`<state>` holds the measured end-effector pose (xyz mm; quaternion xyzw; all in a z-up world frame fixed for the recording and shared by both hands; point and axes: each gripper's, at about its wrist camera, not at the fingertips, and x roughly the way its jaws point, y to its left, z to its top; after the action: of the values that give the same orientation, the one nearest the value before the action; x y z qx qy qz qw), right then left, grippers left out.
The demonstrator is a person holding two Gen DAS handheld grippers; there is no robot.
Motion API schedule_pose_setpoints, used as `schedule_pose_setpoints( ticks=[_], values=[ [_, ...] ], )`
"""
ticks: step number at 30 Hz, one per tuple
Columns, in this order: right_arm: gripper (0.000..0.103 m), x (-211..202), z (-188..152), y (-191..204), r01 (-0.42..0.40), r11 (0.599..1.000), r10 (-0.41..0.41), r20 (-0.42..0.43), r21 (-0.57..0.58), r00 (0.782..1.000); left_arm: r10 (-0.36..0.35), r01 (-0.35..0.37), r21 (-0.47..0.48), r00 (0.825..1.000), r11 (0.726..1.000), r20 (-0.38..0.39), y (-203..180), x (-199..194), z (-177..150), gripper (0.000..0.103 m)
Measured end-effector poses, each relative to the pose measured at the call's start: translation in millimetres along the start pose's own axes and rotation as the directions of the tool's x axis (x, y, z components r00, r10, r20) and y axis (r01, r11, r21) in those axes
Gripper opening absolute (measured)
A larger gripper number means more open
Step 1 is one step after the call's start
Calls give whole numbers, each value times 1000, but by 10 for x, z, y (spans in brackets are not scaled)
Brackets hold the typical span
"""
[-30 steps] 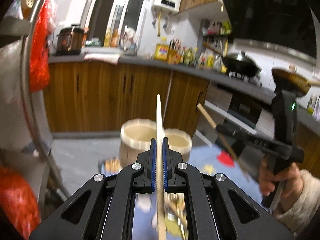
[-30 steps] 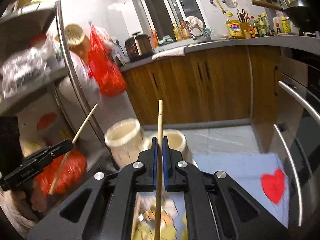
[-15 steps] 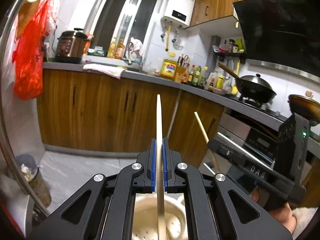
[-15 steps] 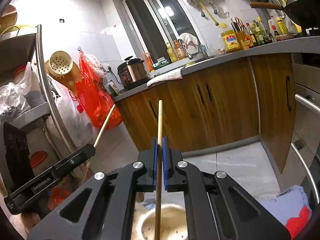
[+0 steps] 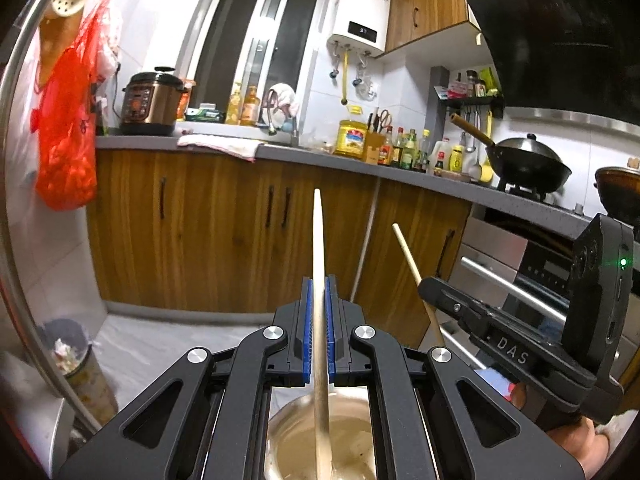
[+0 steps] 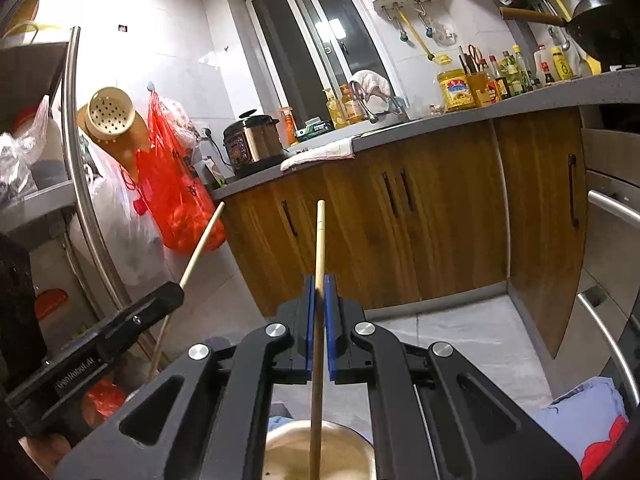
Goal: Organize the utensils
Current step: 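Lift both chopsticks and carry them over the ceramic holder's pots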
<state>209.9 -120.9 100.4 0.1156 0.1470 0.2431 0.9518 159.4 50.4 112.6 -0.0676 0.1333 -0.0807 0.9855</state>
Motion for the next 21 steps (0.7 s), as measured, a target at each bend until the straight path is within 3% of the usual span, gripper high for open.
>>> schedule_pose_setpoints(
  ticks=[13,21],
  values=[
    [5,-289,-183,-35,-15,1000,14,-46,-15,999,-12,12,-10,1000,1000,-19,40,-292,-155,6],
    [0,-581,-345,-86,-40,999,41,-99,14,994,35,-26,95,995,995,-98,-169,-477,-289,6]
  ],
)
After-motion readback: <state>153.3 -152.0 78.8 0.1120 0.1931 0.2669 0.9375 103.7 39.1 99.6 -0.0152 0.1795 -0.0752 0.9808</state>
